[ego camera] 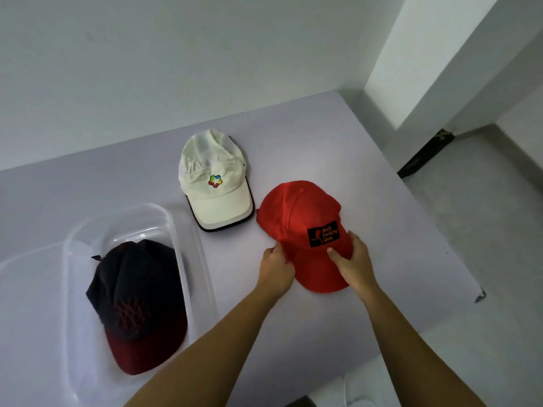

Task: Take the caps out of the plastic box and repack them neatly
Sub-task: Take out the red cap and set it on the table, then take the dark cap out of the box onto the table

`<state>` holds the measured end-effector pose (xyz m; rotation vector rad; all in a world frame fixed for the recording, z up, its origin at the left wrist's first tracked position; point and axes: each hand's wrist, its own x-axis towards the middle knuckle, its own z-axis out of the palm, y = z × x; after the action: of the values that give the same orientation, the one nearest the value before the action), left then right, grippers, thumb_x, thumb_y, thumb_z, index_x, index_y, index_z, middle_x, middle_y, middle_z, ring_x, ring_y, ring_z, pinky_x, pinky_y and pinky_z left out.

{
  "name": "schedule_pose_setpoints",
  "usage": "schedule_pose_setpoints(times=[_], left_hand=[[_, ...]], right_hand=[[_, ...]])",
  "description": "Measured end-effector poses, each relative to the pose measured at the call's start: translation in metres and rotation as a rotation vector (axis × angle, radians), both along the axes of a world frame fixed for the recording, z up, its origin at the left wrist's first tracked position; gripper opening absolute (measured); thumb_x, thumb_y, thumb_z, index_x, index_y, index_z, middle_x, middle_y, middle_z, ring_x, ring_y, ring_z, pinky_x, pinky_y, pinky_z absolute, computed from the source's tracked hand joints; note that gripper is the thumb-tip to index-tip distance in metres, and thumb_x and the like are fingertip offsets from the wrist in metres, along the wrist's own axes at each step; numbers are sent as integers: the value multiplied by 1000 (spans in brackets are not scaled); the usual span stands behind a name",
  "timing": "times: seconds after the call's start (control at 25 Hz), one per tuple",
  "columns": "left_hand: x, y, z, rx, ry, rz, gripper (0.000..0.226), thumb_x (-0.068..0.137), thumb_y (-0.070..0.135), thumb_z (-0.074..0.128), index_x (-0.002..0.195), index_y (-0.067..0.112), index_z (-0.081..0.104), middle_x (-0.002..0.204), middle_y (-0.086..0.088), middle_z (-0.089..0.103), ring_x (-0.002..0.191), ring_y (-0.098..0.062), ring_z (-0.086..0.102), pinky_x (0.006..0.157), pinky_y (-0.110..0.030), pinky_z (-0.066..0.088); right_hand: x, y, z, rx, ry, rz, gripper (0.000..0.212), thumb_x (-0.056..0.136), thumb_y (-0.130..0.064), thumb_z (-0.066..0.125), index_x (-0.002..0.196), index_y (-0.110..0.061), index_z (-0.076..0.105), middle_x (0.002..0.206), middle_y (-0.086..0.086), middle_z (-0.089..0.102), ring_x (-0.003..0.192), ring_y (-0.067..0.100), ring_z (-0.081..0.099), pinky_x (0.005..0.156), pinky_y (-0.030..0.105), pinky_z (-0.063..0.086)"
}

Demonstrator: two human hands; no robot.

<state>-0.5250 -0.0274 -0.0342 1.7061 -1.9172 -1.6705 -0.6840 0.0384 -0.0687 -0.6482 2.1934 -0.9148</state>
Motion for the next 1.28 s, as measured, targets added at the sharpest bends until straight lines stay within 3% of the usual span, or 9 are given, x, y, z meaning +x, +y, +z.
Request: schedule_pose_setpoints(times=[0.16,0.32,0.44,0.52,0.68,0.88,0.96,1.12,1.28], left_hand=[[51,-1,39,-285,114,219,47,93,0,42,140,9,41,137,-8,48,112,-10,51,95,-20,42],[153,-13,62,-489,20,483,37,95,9,45,131,14,53,131,0,53,106,-3,49,86,-7,36],[226,-13,53,-413,-126,626,37,95,12,42,132,13,51,135,-4,50,115,-14,51,96,-20,38],[264,-8,38,-258,-221,681,42,95,14,40,136,10,44,137,-13,47,120,-27,50,99,-34,40],[286,0,2,58,-161,624,51,96,22,41,144,11,28,141,-17,44,126,-33,46,98,-37,39],[282,-9,-11,243,-80,773,59,91,34,43,146,23,24,146,-14,37,132,-37,36,111,-51,31],[281,-9,-7,257,47,844,54,90,31,40,143,29,27,144,-11,39,129,-33,39,110,-51,33],[278,-8,8,206,231,938,45,90,26,33,135,34,37,136,-6,47,119,-27,47,104,-45,40],[276,-4,44,4,303,883,32,95,27,37,127,30,42,131,-3,43,116,-20,45,102,-40,39]], right_hand=[[68,-34,35,-278,306,-5,47,87,-11,59,132,-5,45,128,13,52,121,25,47,102,30,35],[175,-62,58,-447,244,470,34,89,-5,52,122,-9,53,108,-4,54,101,10,51,88,17,40],[247,-67,61,-361,150,833,34,94,-13,46,128,-16,49,122,0,54,110,9,52,94,21,45],[286,-67,53,-221,81,930,47,95,-17,46,140,-16,34,143,3,39,130,16,41,106,24,36],[328,-78,36,120,-32,756,77,92,-23,52,149,-13,2,158,14,1,146,28,9,117,36,17],[327,-92,32,137,-149,616,86,85,-25,63,149,-12,8,153,10,26,139,27,31,112,36,28],[324,-93,39,92,-134,643,75,85,-29,64,146,-14,22,148,8,35,134,26,38,110,36,34],[321,-86,67,-57,-222,576,41,97,-29,44,136,-18,42,135,2,51,125,18,47,95,22,37],[314,-81,105,-290,-269,504,18,98,-26,44,113,-28,53,105,-15,59,91,-11,57,74,2,42]])
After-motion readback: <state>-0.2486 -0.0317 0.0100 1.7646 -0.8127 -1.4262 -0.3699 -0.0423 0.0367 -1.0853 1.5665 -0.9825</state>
